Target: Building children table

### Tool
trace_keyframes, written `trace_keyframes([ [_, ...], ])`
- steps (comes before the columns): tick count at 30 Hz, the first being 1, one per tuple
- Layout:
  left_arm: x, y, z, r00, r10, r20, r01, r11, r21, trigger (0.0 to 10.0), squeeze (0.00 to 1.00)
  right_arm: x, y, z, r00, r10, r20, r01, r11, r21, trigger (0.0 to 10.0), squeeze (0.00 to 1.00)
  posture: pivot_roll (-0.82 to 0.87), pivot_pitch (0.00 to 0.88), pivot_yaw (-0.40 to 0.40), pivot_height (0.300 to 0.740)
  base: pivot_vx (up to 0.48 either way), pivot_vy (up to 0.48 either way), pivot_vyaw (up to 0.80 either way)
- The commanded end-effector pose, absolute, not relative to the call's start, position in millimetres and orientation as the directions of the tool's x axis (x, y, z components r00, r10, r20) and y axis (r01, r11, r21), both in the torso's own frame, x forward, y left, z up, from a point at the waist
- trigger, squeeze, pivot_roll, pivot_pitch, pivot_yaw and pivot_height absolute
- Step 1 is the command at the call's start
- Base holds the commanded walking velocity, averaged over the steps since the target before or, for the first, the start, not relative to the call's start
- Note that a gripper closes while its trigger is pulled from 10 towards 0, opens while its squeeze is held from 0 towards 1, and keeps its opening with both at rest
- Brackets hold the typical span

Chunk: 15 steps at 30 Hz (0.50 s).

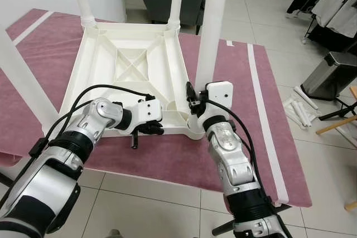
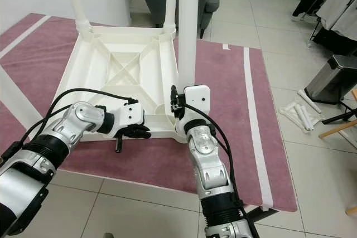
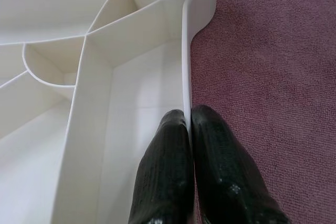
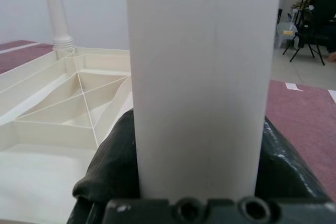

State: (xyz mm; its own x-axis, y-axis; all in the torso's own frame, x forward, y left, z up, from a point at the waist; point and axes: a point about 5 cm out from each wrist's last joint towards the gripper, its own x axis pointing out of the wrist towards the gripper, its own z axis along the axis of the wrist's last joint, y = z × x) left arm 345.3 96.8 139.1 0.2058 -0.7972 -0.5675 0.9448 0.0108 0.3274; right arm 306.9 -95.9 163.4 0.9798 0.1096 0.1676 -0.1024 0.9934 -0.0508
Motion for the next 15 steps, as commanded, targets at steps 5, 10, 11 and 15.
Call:
trace_keyframes([
  [5,350.9,100.9,147.8,0.282,-0.819,-0.499,0.931,0.107,0.349,10.0,0.00,278.6,-117.4,101.0,0.999,0.050,-0.020,-0.049,0.996,0.073,10.0,0.00,0.10,0.080,-0.017,0.740,0.000,0.000,0.00],
  [10,350.7,102.0,147.6,0.281,-0.819,-0.500,0.932,0.108,0.347,10.0,0.00,269.4,-119.8,96.5,0.996,0.088,-0.012,-0.087,0.994,0.068,10.0,0.00,0.10,0.078,-0.014,0.740,0.000,0.000,0.00],
  [11,350.8,102.3,147.5,0.281,-0.818,-0.501,0.932,0.108,0.346,10.0,0.00,267.9,-122.2,94.0,0.996,0.085,-0.023,-0.084,0.995,0.051,10.0,0.00,0.09,0.078,-0.013,0.740,0.000,0.000,0.00],
  [15,351.0,102.5,147.6,0.281,-0.818,-0.502,0.932,0.109,0.345,10.0,0.00,267.6,-126.1,89.4,0.996,0.069,-0.052,-0.069,0.998,0.006,10.0,0.00,0.09,0.077,-0.012,0.740,0.000,0.000,0.00],
])
